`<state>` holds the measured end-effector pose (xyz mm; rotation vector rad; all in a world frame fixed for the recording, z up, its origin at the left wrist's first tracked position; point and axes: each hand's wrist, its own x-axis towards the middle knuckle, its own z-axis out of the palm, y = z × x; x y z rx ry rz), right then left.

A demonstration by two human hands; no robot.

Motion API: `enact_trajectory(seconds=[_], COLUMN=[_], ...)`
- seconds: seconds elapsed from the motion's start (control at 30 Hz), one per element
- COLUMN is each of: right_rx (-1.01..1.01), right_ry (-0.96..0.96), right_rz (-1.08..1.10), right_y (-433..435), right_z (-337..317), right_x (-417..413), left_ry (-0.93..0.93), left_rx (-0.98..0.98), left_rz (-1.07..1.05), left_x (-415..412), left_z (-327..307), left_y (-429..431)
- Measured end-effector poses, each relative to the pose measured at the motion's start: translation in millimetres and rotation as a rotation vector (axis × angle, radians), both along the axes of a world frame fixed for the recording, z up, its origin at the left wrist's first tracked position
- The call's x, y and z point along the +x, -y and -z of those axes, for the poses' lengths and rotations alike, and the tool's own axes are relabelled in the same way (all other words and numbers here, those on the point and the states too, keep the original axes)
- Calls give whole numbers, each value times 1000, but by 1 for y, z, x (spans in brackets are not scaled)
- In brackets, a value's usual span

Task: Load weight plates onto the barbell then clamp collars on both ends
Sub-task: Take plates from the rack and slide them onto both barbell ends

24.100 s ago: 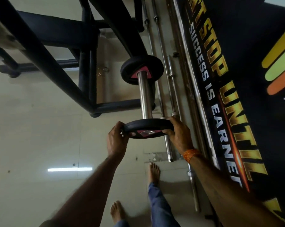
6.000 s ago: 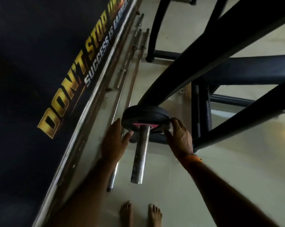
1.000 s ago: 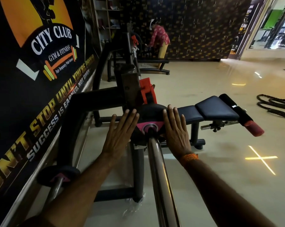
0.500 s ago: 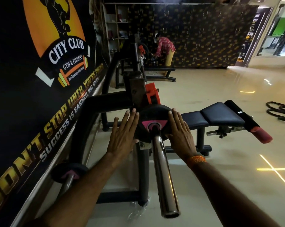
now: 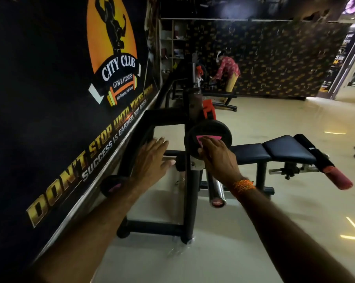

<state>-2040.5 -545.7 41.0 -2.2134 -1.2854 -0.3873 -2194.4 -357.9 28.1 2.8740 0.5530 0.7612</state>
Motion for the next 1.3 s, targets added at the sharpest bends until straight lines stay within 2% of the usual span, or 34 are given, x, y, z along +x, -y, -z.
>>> enact_trajectory(seconds=[0.1,0.4,0.6,0.77,1.03,1.3], right_rx=[-8,-150,-199,-247,-335,-284], right_ry=[1,-89,-161,-318,-438,-500], right_rz=[-18,1,60,112,194,219], right_y=[-17,-114,-211,-264,-342,-428], right_z=[6,85,136,184,259,352], right_x=[-39,-110,-144,-166,-132,-66], left_ry=[3,59,-50,-135,-273,-270], left_rx=[-80,-181,-272,-328,-427,-569], left_rz=[-29,-111,-139,-160,-193,-237], left_x=[-31,-118,-153,-161,-140,-77], left_z=[12,65,114,159,237,329], left_y=[-13,-91,-196,-259,-356,-430])
